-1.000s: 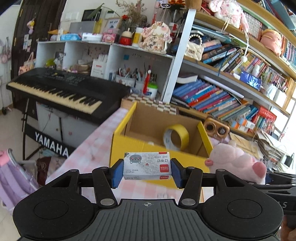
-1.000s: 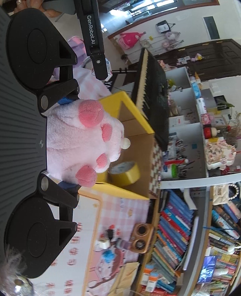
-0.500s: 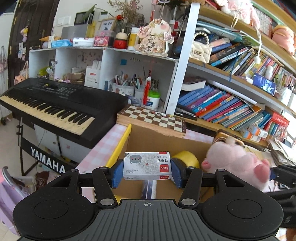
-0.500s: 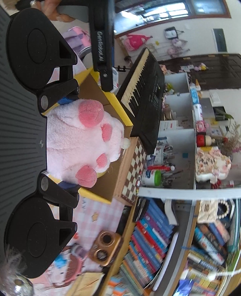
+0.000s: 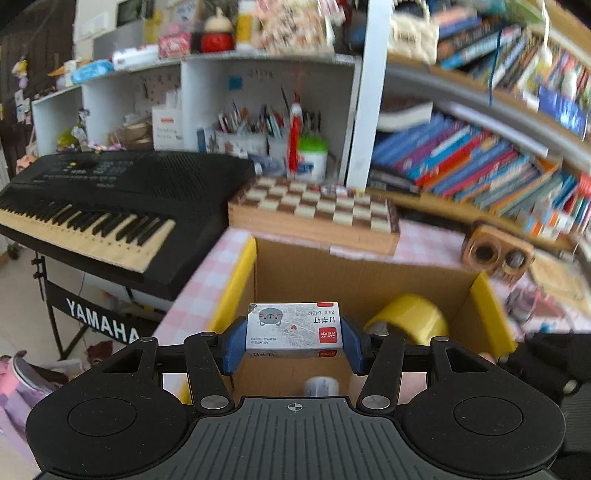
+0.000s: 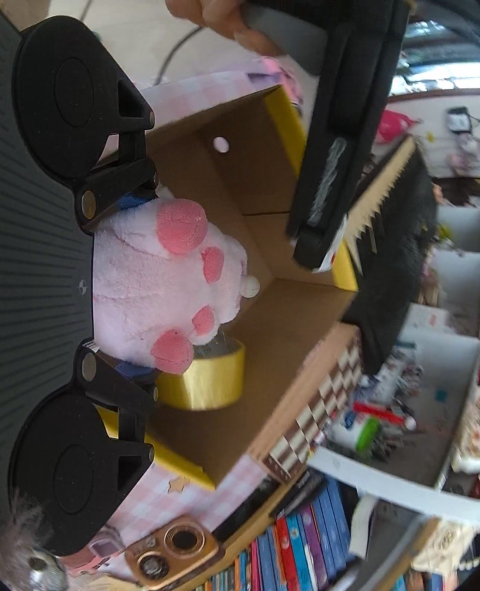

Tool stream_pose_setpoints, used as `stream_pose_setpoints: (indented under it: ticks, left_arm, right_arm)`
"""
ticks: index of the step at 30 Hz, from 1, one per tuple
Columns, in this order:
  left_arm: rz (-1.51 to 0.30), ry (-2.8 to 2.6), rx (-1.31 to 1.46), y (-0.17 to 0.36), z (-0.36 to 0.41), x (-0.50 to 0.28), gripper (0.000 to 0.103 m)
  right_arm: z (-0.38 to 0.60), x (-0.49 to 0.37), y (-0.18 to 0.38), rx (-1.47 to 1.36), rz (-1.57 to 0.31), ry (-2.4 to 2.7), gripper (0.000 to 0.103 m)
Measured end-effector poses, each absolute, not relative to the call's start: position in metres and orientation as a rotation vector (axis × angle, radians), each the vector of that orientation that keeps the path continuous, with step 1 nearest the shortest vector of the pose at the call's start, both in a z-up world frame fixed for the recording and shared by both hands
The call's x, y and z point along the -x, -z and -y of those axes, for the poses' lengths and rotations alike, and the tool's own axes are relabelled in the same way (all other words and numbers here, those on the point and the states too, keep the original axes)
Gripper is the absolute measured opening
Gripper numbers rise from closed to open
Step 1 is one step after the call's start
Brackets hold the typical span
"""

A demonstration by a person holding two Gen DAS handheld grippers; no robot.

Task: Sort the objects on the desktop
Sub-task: 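Lower the white box into the yellow box and open the left tool while the right tool releases the pig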

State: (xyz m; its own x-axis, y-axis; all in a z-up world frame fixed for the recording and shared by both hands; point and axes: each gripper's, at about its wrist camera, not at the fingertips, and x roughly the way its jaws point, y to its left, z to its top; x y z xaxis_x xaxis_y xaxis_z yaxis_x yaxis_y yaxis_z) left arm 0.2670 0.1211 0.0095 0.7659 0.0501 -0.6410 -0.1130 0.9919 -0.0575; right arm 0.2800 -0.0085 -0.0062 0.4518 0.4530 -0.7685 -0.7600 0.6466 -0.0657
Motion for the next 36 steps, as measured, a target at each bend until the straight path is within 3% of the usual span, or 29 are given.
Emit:
stream_pose_setpoints:
  ticks: [10,29,32,34,36]
  left_arm:
    - [-0.790,-0.057,0.072,0.014,-0.112,-0.291,0.052]
    - [-0.887,-0.014,0.004,0.021,-0.103,-0.302,0.054]
    - [-0.887,-0.016,-0.001,0.021,-0.102,-0.303,0.057]
    - [-0.879,-0.017,0.002,0.019,-0.102,-0.302,0.070]
    - [-0.868,-0.014,0.004,0.017,-0.101,-0.299,0.073]
  right_arm:
    - [0.017,-0.302,0.003,0.378,-0.865,-0.818,0.070]
    - [-0.010,-0.303,0.025,0.675,-0.834,-0.849,0.071]
    - [-0.012,-0.306,0.026,0.673,-0.863,-0.850,0.073]
    - [-0.013,-0.307,0.026,0.660,-0.873,-0.845,0.074]
    - [-0.011,-0.305,0.025,0.645,-0.857,-0.838,0.077]
